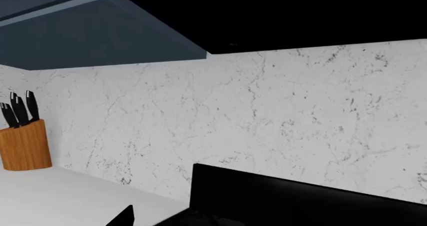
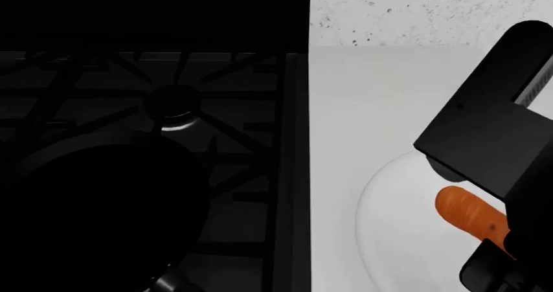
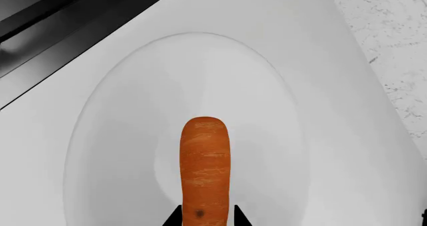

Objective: Pick the carrot from the pan and place it in the bowl.

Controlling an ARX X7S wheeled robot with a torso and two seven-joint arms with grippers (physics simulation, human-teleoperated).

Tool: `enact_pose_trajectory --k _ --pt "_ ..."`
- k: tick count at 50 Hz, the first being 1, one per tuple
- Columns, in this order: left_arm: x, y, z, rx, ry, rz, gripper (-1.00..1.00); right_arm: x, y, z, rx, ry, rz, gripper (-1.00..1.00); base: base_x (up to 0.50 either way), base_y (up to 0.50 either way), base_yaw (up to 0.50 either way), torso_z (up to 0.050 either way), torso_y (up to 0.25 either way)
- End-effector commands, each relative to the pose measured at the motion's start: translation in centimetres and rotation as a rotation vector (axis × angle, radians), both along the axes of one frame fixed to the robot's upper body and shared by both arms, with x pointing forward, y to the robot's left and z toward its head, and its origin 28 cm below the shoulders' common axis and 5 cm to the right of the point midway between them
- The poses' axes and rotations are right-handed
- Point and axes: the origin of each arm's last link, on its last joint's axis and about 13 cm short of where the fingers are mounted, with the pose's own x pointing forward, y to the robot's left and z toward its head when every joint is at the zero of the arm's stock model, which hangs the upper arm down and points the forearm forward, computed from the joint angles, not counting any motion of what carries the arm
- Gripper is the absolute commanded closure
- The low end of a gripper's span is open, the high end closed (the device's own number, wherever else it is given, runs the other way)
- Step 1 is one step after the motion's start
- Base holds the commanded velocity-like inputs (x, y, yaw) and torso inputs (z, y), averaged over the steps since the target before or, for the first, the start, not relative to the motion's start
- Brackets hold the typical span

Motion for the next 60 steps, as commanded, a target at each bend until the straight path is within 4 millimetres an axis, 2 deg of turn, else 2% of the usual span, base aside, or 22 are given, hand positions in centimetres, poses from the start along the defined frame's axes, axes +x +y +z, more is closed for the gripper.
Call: enact_pose_trajectory --k 1,36,37,60 --pt "0.0 -0.2 -0.2 0.004 0.005 -0.003 -1.00 -0.3 -0.7 -0.4 0.004 0.000 -0.017 1.00 0.00 0.00 0.00 0.000 0.000" --pt "-0.4 -0.5 -0.2 0.010 0.015 -0.009 -1.00 -0.4 -1.9 -0.6 0.046 0.002 -0.032 1.00 0.00 0.00 0.00 0.000 0.000" --pt "-0.4 -0.5 -0.2 0.010 0.015 -0.007 -1.00 -0.4 -1.9 -0.5 0.049 -0.003 -0.032 -1.00 0.00 0.00 0.00 0.000 0.000" --pt "-1.1 0.0 -0.5 -0.003 0.011 0.003 -1.00 -0.5 -1.1 0.9 0.082 -0.075 0.004 -1.00 0.00 0.00 0.00 0.000 0.000"
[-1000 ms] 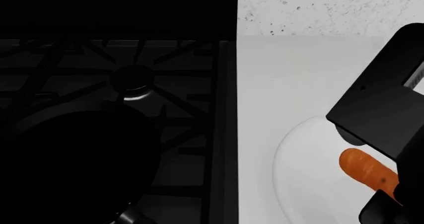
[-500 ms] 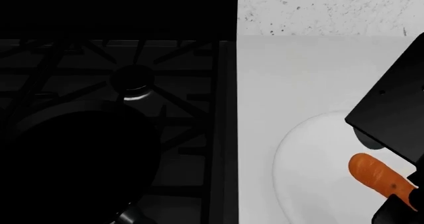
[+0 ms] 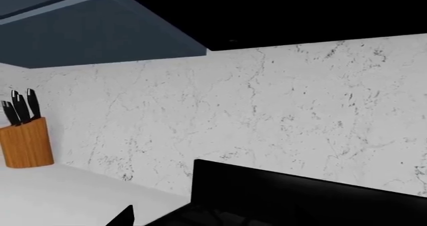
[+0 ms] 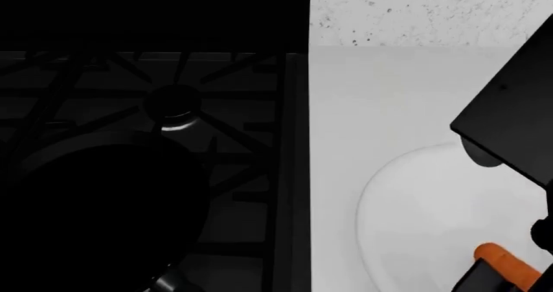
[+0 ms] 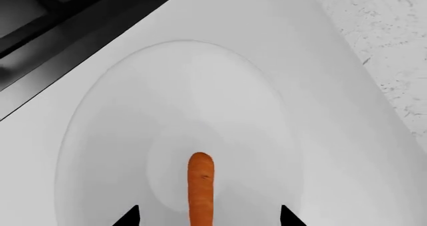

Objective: Pick the carrot from the pan and place it in the bowl.

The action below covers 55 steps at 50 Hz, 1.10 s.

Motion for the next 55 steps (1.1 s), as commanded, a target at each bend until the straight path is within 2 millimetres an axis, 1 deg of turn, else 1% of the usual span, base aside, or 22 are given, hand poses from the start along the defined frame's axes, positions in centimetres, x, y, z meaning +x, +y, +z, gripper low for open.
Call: enact_pose_trajectory --k 1,10,16,19,24,27,29,30,34,37,39,45,52,53,54,55 --pt "-0.3 0.1 -0.1 -0.004 -0.002 0.004 -1.00 -0.2 0.4 0.7 0.015 -0.050 0.017 -1.00 0.00 0.00 0.00 0.000 0.000" --pt "-0.7 0.1 0.2 -0.003 -0.013 -0.002 -1.00 -1.3 1.2 1.3 0.028 -0.113 0.039 -1.00 0.00 0.00 0.00 0.000 0.000" --pt "-1.1 0.0 0.5 0.000 -0.017 -0.008 -1.00 -2.8 2.2 2.1 0.044 -0.190 0.077 -1.00 0.00 0.00 0.00 0.000 0.000" --pt "-1.3 -0.1 0.7 0.004 -0.021 -0.009 -1.00 -4.3 3.0 2.8 0.056 -0.247 0.115 -1.00 0.00 0.00 0.00 0.000 0.000" --pt "-1.4 -0.3 1.2 0.012 -0.031 -0.017 -1.00 -6.2 3.6 4.1 0.106 -0.359 0.191 -1.00 0.00 0.00 0.00 0.000 0.000" --pt "-1.4 -0.4 1.3 0.017 -0.030 -0.015 -1.00 -8.4 4.0 5.3 0.150 -0.440 0.264 -1.00 0.00 0.00 0.00 0.000 0.000" --pt "-1.4 -0.4 1.4 0.020 -0.031 -0.017 -1.00 -9.5 4.1 6.0 0.182 -0.479 0.314 -1.00 0.00 0.00 0.00 0.000 0.000" --pt "-1.4 -0.5 1.5 0.021 -0.033 -0.018 -1.00 -9.9 4.1 6.0 0.187 -0.490 0.340 -1.00 0.00 0.00 0.00 0.000 0.000" --pt "-1.2 -0.6 1.5 0.022 -0.033 -0.024 -1.00 -10.0 3.5 5.9 0.237 -0.539 0.422 -1.00 0.00 0.00 0.00 0.000 0.000" --pt "-1.2 -0.7 1.5 0.023 -0.031 -0.024 -1.00 -9.9 3.2 5.9 0.260 -0.565 0.447 -1.00 0.00 0.00 0.00 0.000 0.000" --pt "-1.3 -0.7 1.6 0.024 -0.030 -0.024 -1.00 -9.8 3.3 5.7 0.289 -0.613 0.467 -1.00 0.00 0.00 0.00 0.000 0.000" --pt "-1.1 -0.9 1.5 0.025 -0.024 -0.025 -1.00 -9.4 4.3 4.6 0.388 -0.721 0.536 -1.00 0.00 0.00 0.00 0.000 0.000" --pt "-0.7 -1.1 1.4 0.027 -0.017 -0.031 -1.00 -8.0 6.0 3.2 0.491 -0.808 0.586 -1.00 0.00 0.00 0.00 0.000 0.000" --pt "-0.7 -1.2 1.4 0.027 -0.015 -0.032 -1.00 -7.6 6.4 2.9 0.528 -0.797 0.573 -1.00 0.00 0.00 0.00 0.000 0.000" --pt "-0.7 -1.1 1.7 0.027 -0.015 -0.031 -1.00 -7.4 6.5 2.7 0.526 -0.800 0.578 -1.00 0.00 0.00 0.00 0.000 0.000" --pt "-0.7 -1.1 1.3 0.026 -0.014 -0.031 -1.00 -7.0 6.7 2.3 0.579 -0.802 0.574 -1.00 0.00 0.00 0.00 0.000 0.000"
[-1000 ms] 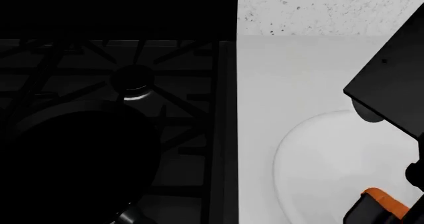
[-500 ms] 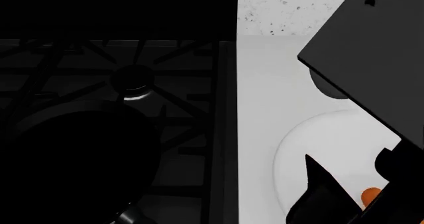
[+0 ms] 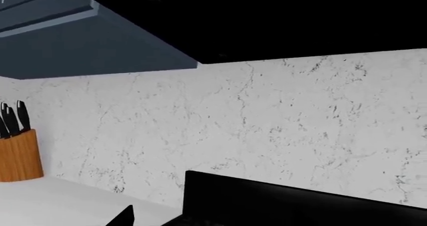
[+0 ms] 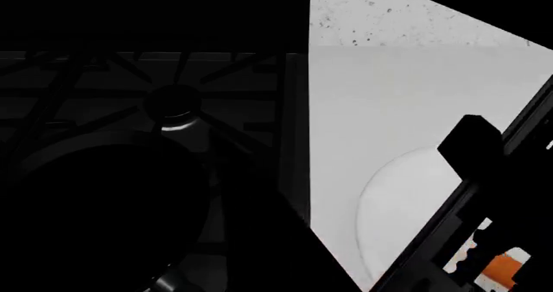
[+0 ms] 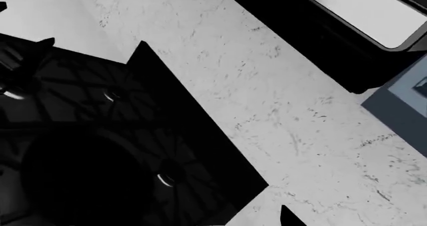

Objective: Pick the carrot from the pan and place it in the bowl.

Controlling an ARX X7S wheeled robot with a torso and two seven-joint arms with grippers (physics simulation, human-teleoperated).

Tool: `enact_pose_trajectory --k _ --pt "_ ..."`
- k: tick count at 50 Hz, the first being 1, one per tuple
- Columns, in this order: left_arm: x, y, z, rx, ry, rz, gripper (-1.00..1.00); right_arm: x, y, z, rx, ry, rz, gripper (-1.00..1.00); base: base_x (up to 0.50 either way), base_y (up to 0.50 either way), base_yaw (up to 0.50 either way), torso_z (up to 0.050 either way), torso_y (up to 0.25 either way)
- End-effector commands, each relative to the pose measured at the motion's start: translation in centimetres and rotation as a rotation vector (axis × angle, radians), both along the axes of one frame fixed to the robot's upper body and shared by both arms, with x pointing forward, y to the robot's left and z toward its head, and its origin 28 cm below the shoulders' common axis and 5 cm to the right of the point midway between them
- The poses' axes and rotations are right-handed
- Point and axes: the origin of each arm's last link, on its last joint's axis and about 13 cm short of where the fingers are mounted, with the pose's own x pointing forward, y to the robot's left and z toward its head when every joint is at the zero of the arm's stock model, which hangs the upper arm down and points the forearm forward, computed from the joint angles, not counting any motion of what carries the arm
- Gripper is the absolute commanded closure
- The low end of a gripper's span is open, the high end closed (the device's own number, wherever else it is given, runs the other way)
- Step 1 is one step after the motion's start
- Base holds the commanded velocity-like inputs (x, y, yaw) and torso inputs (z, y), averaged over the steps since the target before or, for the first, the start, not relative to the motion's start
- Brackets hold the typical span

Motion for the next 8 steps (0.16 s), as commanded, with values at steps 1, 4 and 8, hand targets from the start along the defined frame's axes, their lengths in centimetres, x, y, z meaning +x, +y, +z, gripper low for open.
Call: enact_pose_trajectory --k 1,4,8 --pt "0.3 -0.2 -0.2 0.001 0.009 -0.003 -1.00 1.5 1.7 -2.1 0.206 -0.103 0.116 -1.00 0.00 0.00 0.00 0.000 0.000" --pt "0.4 -0.1 -0.4 -0.001 0.017 0.001 -1.00 2.0 2.4 -3.1 0.282 -0.119 0.147 -1.00 0.00 0.00 0.00 0.000 0.000" --pt "0.6 -0.2 -0.6 -0.002 0.024 -0.003 -1.00 2.9 3.3 -4.5 0.414 -0.121 0.186 -1.00 0.00 0.00 0.00 0.000 0.000"
